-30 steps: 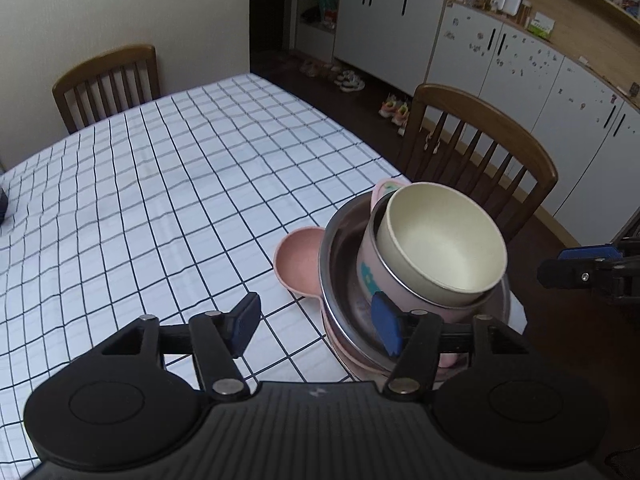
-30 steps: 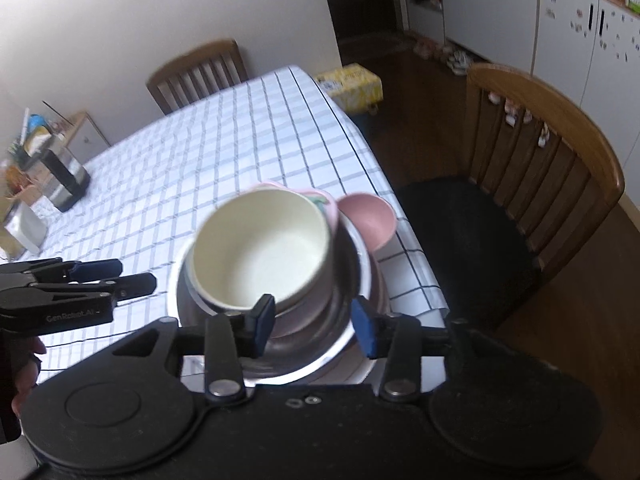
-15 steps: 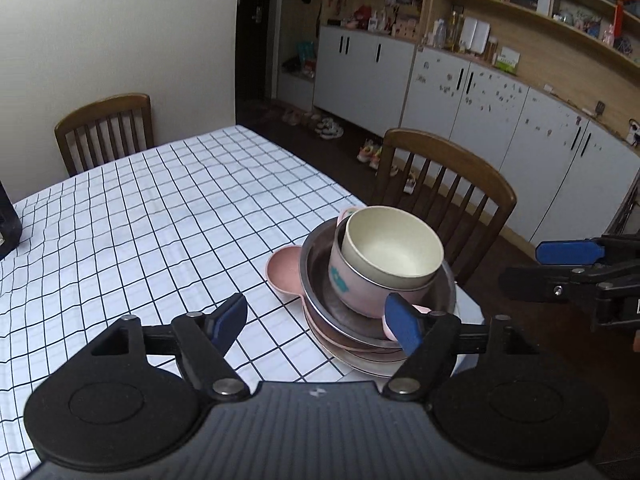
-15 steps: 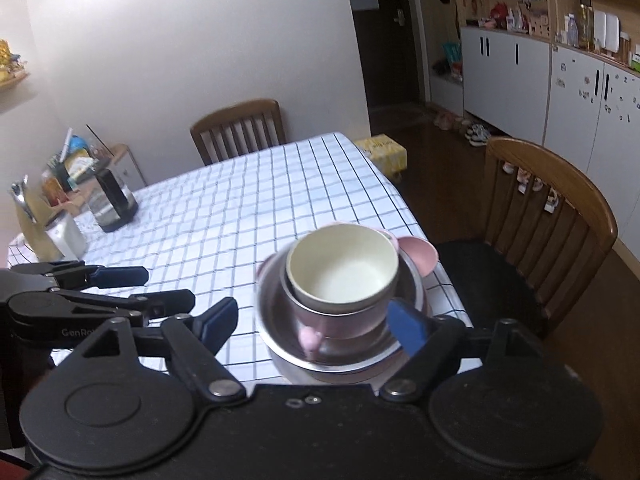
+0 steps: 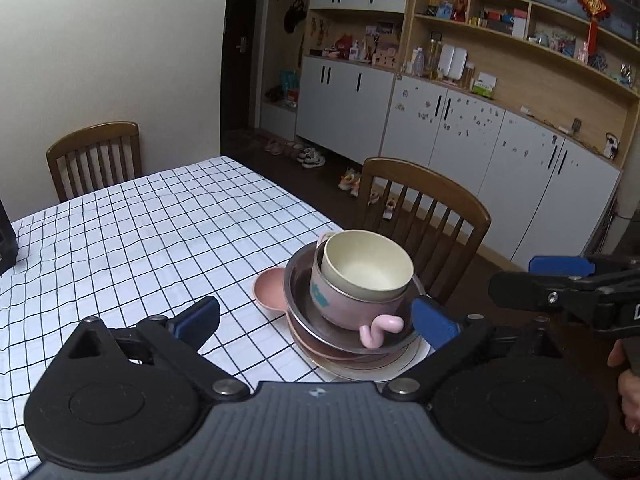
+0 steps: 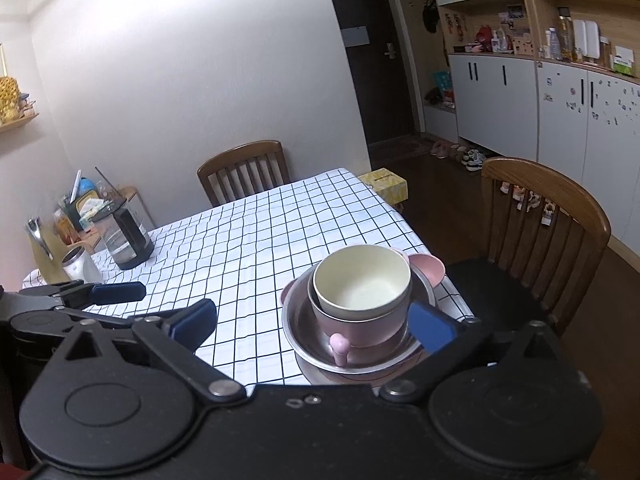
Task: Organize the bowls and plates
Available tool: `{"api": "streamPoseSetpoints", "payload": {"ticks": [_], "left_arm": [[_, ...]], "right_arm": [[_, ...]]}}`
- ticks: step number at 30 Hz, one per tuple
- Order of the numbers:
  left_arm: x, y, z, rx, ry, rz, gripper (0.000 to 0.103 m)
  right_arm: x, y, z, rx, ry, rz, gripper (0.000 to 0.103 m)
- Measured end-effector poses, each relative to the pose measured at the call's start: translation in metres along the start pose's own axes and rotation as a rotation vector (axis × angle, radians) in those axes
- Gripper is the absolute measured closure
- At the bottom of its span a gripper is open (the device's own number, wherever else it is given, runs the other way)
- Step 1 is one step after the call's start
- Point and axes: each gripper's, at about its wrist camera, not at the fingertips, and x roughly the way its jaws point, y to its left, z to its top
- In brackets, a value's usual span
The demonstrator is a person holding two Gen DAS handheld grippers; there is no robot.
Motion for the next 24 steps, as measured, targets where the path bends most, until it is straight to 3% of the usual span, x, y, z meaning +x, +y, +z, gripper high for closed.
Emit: {"api": "streamPoseSetpoints", "payload": {"ticks": [10,24], "left_arm": [[-0.014,0.005,0.001,-0.056,0.015,-0.003,0.0],[-0.017,-0.004,-0.003,-0.057,0.044,-0.009,0.0]], "right_arm": [[-0.011,0.006,-0.007,0.037,0.012,-0.021,0.0],[-0.011,0.016,-0.007,0.014,0.02,-0.024,0.0]]}}
